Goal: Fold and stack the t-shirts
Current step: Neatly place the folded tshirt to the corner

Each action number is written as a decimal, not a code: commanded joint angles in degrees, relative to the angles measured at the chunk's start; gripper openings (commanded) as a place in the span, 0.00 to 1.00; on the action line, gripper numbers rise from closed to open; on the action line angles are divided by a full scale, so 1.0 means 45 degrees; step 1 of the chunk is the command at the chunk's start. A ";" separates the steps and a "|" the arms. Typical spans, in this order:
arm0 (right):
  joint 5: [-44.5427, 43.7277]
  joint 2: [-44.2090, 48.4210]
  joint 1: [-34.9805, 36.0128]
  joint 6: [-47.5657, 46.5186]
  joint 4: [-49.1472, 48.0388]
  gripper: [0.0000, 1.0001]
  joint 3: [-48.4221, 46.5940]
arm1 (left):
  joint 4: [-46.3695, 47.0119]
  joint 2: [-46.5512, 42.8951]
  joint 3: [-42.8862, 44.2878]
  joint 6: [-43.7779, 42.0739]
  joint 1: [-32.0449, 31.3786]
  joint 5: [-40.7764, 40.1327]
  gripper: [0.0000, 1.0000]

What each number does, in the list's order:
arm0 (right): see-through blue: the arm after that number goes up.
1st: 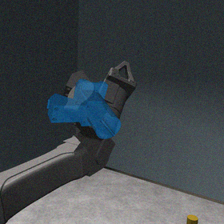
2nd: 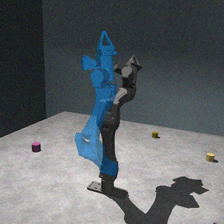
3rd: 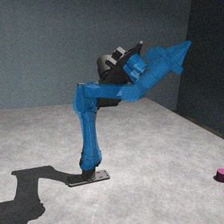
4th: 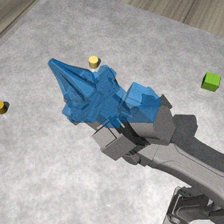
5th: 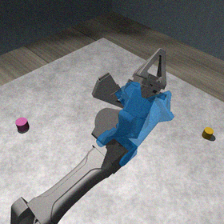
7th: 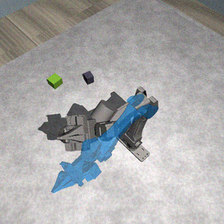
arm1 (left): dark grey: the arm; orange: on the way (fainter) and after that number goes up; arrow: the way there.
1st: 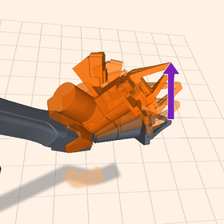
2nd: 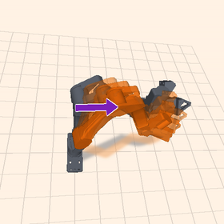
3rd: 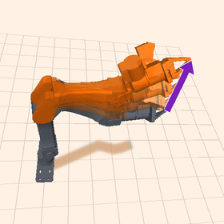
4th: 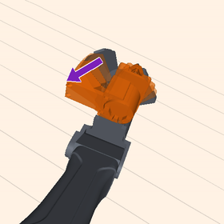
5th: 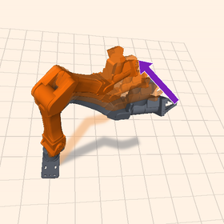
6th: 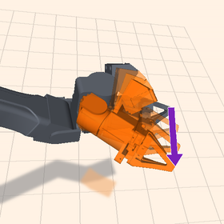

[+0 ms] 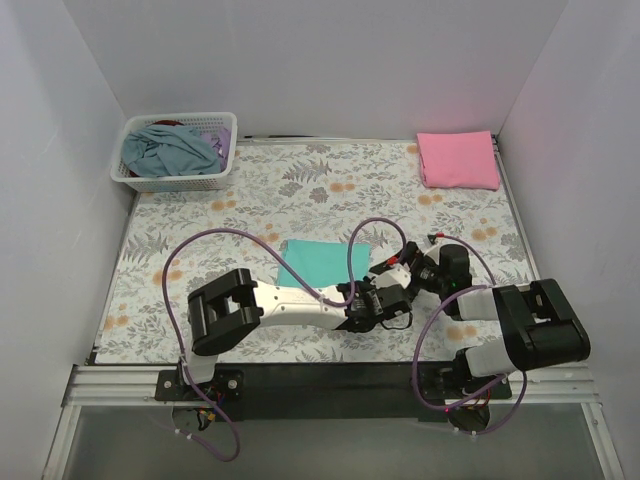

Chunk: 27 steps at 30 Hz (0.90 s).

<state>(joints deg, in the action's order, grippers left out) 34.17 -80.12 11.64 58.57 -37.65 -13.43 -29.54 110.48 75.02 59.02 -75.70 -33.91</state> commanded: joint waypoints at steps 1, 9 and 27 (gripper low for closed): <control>-0.0367 -0.0925 0.0537 0.0149 -0.0091 0.95 -0.0023 | 0.0295 -0.1288 -0.0168 0.0204 -0.0052 -0.0296 0.00; -0.1402 -0.2566 0.2373 0.0559 -0.0110 0.92 -0.0413 | 0.0412 -0.1659 -0.0305 0.0438 0.0025 -0.0531 0.00; -0.1734 -0.2588 0.2804 -0.2464 0.1702 0.01 -0.2500 | 0.0510 -0.1816 -0.0248 0.1239 0.0123 0.0055 0.25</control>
<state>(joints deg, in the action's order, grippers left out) 29.71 -93.03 24.03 55.09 -36.91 -21.21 -28.01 105.60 72.44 62.85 -75.53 -33.41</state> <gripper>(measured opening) 0.045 0.235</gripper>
